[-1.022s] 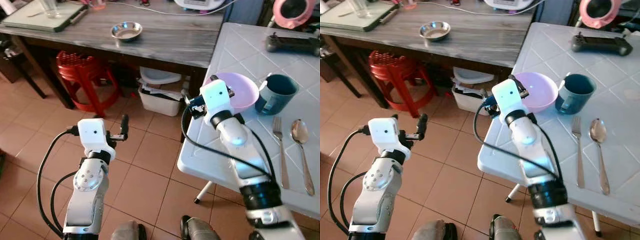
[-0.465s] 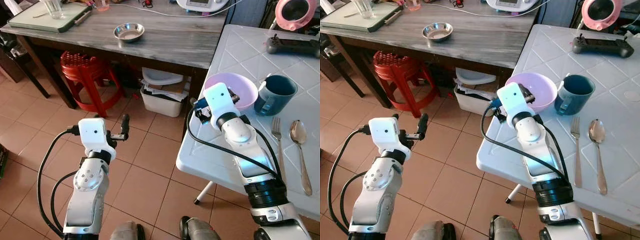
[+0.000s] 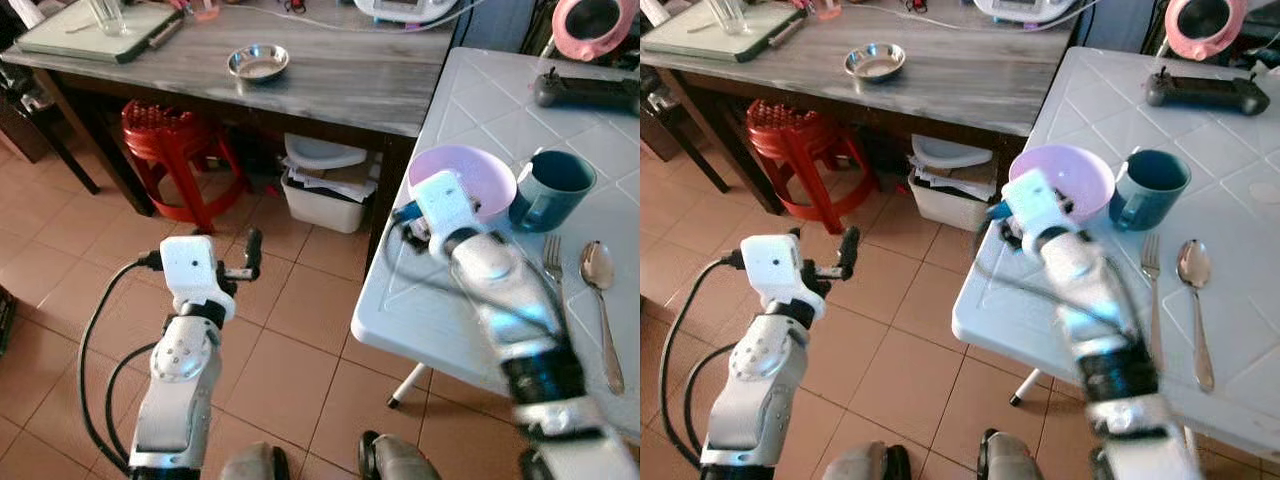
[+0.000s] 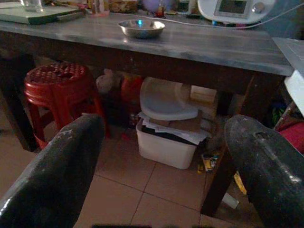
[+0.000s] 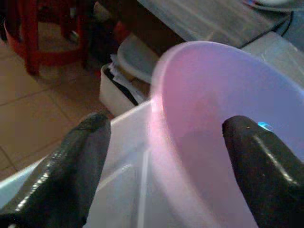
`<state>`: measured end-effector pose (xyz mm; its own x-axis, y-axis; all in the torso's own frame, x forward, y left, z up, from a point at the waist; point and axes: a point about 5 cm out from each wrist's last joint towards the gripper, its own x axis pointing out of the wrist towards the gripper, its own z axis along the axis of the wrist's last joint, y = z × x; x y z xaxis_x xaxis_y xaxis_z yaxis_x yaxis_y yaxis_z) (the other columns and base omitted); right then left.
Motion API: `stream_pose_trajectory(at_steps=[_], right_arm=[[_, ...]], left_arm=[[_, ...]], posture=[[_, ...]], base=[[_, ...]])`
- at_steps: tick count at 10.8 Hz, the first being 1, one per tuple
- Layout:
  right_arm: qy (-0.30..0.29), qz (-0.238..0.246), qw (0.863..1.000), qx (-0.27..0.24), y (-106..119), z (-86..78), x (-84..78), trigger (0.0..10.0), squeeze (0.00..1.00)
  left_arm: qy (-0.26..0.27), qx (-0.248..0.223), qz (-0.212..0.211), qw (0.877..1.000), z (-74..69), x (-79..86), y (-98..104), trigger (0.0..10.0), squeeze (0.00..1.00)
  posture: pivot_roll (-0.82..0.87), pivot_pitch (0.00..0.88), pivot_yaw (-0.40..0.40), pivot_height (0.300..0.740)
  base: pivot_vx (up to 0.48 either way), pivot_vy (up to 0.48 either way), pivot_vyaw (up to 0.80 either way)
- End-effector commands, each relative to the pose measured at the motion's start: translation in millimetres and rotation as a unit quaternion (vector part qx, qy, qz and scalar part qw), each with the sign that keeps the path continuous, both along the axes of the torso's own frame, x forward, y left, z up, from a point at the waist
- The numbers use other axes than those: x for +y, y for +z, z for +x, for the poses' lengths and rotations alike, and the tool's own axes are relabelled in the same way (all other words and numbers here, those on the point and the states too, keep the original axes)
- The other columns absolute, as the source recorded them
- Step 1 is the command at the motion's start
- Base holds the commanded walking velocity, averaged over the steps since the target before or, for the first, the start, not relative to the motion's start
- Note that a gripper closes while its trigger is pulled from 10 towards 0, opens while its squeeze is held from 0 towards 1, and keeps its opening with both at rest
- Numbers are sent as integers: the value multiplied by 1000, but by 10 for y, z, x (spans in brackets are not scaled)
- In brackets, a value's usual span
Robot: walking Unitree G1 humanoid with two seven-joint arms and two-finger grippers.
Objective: Setting the table
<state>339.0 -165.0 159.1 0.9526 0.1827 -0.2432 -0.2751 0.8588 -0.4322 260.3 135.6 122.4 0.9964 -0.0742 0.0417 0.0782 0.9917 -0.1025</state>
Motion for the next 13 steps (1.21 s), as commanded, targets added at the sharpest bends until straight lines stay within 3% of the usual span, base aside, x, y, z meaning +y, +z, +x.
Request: stream_pose_trajectory(at_steps=[1, 4, 6, 8, 13], right_arm=[[4, 20, 999, 33, 8, 34, -64, 0, 0], [32, 19, 994, 101, 0, 55, -208, 0, 0], [44, 9, 993, 114, 19, 76, -237, 0, 0], [46, 10, 992, 117, 31, 91, -240, 0, 0], [68, -21, 992, 101, 98, 118, -241, 0, 0]], left_arm=[[6, 8, 3, 1000, -9, 27, -28, 10000, 0], [-17, 16, -1, 1000, -29, 11, -60, 10000, 0], [-115, 2, -38, 993, -104, -150, -10, 10000, 0], [-168, 0, -39, 985, -154, -215, 2, 10000, 0], [-176, 3, -40, 984, -152, -214, -4, 10000, 0]], posture=[[-34, 132, 61, 740], [-41, 136, 55, 740], [-41, 136, 54, 740], [-41, 135, 55, 740], [-44, 137, 56, 740]], base=[[0, 0, 0], [0, 0, 0], [0, 0, 0], [0, 0, 0], [0, 0, 0]])
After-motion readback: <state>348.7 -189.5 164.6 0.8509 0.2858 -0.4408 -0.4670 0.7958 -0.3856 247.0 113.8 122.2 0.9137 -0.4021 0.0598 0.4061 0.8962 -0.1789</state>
